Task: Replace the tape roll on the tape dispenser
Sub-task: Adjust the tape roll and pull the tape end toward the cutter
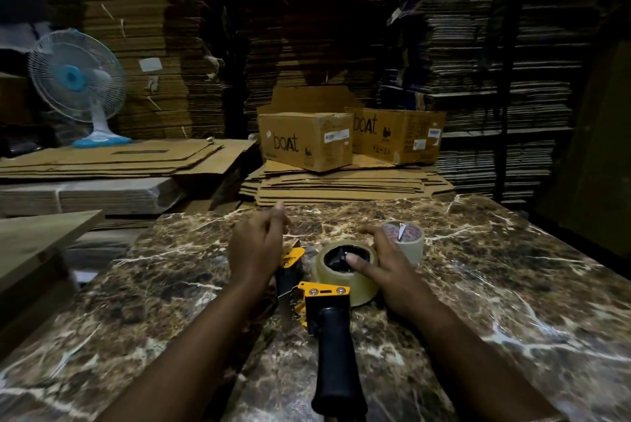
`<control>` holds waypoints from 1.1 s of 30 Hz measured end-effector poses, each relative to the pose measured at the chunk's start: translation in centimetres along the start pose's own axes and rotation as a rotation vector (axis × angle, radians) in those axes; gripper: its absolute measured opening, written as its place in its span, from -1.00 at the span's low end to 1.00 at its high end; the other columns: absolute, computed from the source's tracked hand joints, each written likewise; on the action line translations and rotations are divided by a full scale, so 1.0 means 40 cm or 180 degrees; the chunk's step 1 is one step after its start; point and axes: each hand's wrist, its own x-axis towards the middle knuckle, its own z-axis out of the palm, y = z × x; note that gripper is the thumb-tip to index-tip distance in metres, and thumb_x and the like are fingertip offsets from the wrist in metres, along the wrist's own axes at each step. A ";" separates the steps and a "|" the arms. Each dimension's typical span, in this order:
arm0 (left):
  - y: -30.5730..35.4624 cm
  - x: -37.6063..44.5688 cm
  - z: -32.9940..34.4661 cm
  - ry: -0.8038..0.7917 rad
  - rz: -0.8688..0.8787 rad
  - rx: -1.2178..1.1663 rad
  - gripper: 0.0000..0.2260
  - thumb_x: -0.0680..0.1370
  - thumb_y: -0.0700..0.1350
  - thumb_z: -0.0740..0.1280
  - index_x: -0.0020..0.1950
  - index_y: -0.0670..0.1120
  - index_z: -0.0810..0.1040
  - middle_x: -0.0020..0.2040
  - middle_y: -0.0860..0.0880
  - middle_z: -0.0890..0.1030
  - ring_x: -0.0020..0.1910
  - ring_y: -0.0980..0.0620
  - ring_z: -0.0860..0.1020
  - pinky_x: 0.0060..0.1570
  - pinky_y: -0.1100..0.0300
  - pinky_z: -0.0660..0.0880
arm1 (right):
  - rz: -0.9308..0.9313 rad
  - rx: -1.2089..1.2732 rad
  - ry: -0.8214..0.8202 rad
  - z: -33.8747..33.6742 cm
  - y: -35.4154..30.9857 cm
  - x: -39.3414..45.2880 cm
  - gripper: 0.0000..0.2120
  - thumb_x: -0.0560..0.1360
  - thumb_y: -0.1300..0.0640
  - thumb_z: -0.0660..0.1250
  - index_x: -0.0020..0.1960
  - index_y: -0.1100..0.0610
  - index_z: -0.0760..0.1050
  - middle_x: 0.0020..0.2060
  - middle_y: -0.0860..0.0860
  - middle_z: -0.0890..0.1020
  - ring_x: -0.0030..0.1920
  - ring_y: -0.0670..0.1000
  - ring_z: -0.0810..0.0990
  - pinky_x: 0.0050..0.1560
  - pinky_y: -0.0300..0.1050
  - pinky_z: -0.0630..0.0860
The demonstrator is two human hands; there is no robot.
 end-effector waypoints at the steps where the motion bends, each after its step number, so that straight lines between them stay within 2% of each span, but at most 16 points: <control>1: -0.001 -0.010 -0.011 -0.0076 0.0212 0.0090 -0.61 0.58 0.17 0.22 -0.22 -0.04 0.66 -0.33 0.03 0.64 -0.32 0.07 0.60 -0.32 0.01 0.57 | -0.0007 -0.0016 -0.0005 0.001 -0.002 0.002 -0.21 0.28 -0.59 0.25 0.42 -0.30 0.25 0.39 -0.03 0.46 0.32 0.06 0.49 0.28 0.25 0.48; 4: -0.001 -0.047 -0.050 -0.0479 0.0385 -0.0143 -0.94 0.48 -0.09 0.48 -0.19 -0.03 0.70 -0.25 0.05 0.64 -0.27 0.19 0.57 -0.25 0.24 0.51 | -0.0052 -0.0083 -0.0036 0.002 -0.011 0.004 -0.18 0.31 -0.49 0.26 0.50 -0.21 0.25 0.43 -0.05 0.44 0.35 0.01 0.45 0.33 0.20 0.44; 6: -0.001 -0.060 -0.075 -0.0818 0.0113 -0.0281 -0.94 0.41 -0.13 0.54 -0.20 0.02 0.72 -0.26 0.05 0.65 -0.31 0.20 0.55 -0.30 0.33 0.44 | -0.0064 -0.0144 0.0006 0.001 -0.014 0.004 -0.17 0.30 -0.46 0.26 0.50 -0.17 0.27 0.40 -0.04 0.45 0.33 0.00 0.45 0.31 0.16 0.45; 8: -0.010 -0.056 -0.090 -0.1174 -0.0201 -0.0431 -0.91 0.38 -0.13 0.57 -0.22 0.05 0.73 -0.31 0.03 0.64 -0.37 0.15 0.54 -0.34 0.27 0.44 | -0.0038 -0.0176 0.0054 -0.001 -0.015 0.004 -0.17 0.29 -0.47 0.24 0.48 -0.15 0.31 0.34 -0.03 0.45 0.30 0.01 0.46 0.24 0.09 0.46; 10: -0.017 -0.049 -0.097 -0.1307 -0.0233 -0.0354 -0.91 0.36 -0.12 0.58 -0.24 0.07 0.73 -0.32 0.04 0.65 -0.36 0.14 0.56 -0.32 0.18 0.49 | -0.0032 -0.0185 0.0051 -0.001 -0.016 0.003 -0.17 0.27 -0.47 0.23 0.47 -0.14 0.33 0.30 -0.03 0.45 0.27 0.01 0.46 0.17 0.05 0.46; 14: -0.023 -0.050 -0.098 -0.1342 -0.0141 -0.0247 -0.95 0.41 -0.07 0.55 -0.16 0.07 0.75 -0.15 0.05 0.70 -0.16 0.07 0.63 -0.11 0.00 0.60 | -0.0050 -0.0268 -0.0015 0.002 -0.008 0.005 -0.16 0.27 -0.45 0.28 0.46 -0.12 0.34 0.29 -0.06 0.47 0.26 -0.01 0.48 0.18 0.03 0.49; 19: -0.015 -0.052 -0.116 -0.1667 0.0293 -0.0032 -0.86 0.44 -0.07 0.52 -0.03 0.12 0.75 -0.09 0.07 0.60 -0.14 0.16 0.56 -0.11 0.17 0.55 | -0.0027 -0.0321 -0.0032 0.003 -0.004 0.009 -0.19 0.28 -0.44 0.30 0.45 -0.14 0.36 0.26 -0.06 0.50 0.26 -0.02 0.49 0.24 0.11 0.50; 23: -0.026 -0.046 -0.131 -0.2029 0.0690 0.0102 -0.73 0.40 -0.10 0.56 0.06 0.17 0.72 -0.04 0.06 0.52 -0.08 0.13 0.54 -0.07 0.21 0.55 | -0.0024 -0.0293 -0.0061 0.008 0.001 0.013 -0.22 0.28 -0.43 0.32 0.43 -0.15 0.39 0.25 -0.05 0.52 0.27 -0.01 0.50 0.26 0.15 0.50; 27: -0.029 -0.048 -0.136 -0.2108 0.0971 0.0182 -0.69 0.39 -0.15 0.56 0.09 0.12 0.71 0.02 0.02 0.49 -0.06 0.13 0.53 -0.05 0.32 0.53 | -0.0039 -0.0247 -0.0034 0.008 -0.002 0.010 -0.20 0.26 -0.42 0.35 0.43 -0.11 0.42 0.24 -0.04 0.53 0.26 0.00 0.51 0.27 0.15 0.50; 30: -0.030 -0.051 -0.132 -0.2149 0.0922 0.0313 -0.65 0.40 -0.02 0.53 0.17 0.18 0.66 0.07 0.07 0.44 -0.01 0.19 0.51 -0.02 0.40 0.49 | -0.0029 -0.0225 -0.0030 0.006 -0.003 0.008 -0.19 0.26 -0.42 0.35 0.43 -0.08 0.42 0.24 -0.04 0.53 0.26 -0.01 0.51 0.27 0.14 0.50; 33: -0.029 -0.059 -0.128 -0.2281 0.0864 0.0387 -0.52 0.33 0.21 0.42 0.25 0.26 0.57 0.12 0.19 0.35 0.11 0.32 0.42 0.14 0.34 0.46 | -0.0018 -0.0238 -0.0051 0.006 -0.003 0.008 -0.18 0.27 -0.42 0.35 0.44 -0.08 0.40 0.24 -0.04 0.52 0.27 0.00 0.51 0.27 0.15 0.50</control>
